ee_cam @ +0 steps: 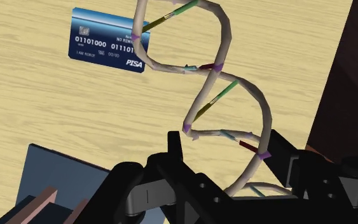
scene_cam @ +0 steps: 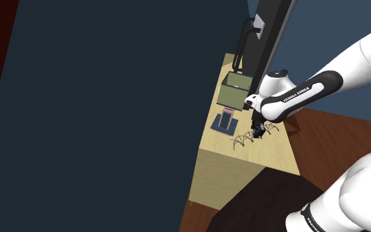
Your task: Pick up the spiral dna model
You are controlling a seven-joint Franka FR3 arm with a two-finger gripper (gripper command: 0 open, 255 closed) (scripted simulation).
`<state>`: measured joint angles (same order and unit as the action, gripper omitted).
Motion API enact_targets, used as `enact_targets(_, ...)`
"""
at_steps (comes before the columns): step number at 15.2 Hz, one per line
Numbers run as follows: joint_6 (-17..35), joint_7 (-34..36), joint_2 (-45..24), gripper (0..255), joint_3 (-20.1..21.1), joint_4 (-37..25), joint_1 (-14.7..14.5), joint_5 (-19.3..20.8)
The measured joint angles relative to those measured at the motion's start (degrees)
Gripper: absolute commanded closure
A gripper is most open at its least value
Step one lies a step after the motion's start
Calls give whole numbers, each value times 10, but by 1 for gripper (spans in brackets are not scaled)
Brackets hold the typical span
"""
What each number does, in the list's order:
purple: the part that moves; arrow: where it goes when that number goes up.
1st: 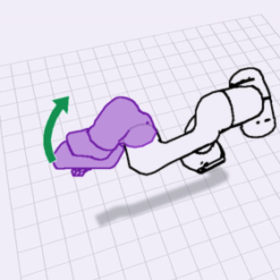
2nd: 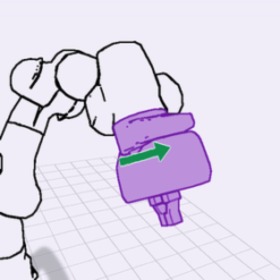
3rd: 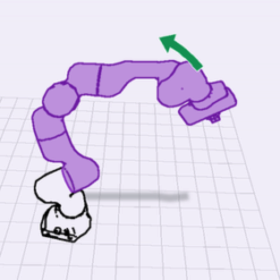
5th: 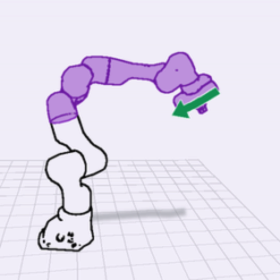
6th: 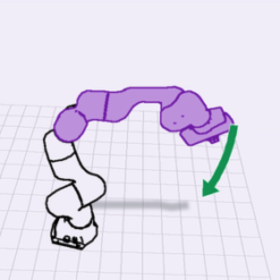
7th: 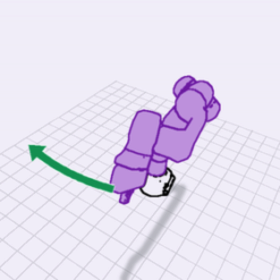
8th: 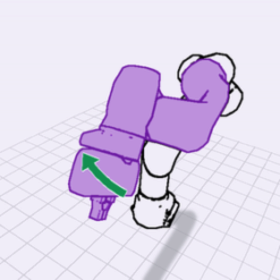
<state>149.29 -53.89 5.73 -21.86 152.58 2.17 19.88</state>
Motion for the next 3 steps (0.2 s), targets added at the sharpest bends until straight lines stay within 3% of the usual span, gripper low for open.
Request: enact_targets(3,-25,-1,23,255,1,-3,1,2)
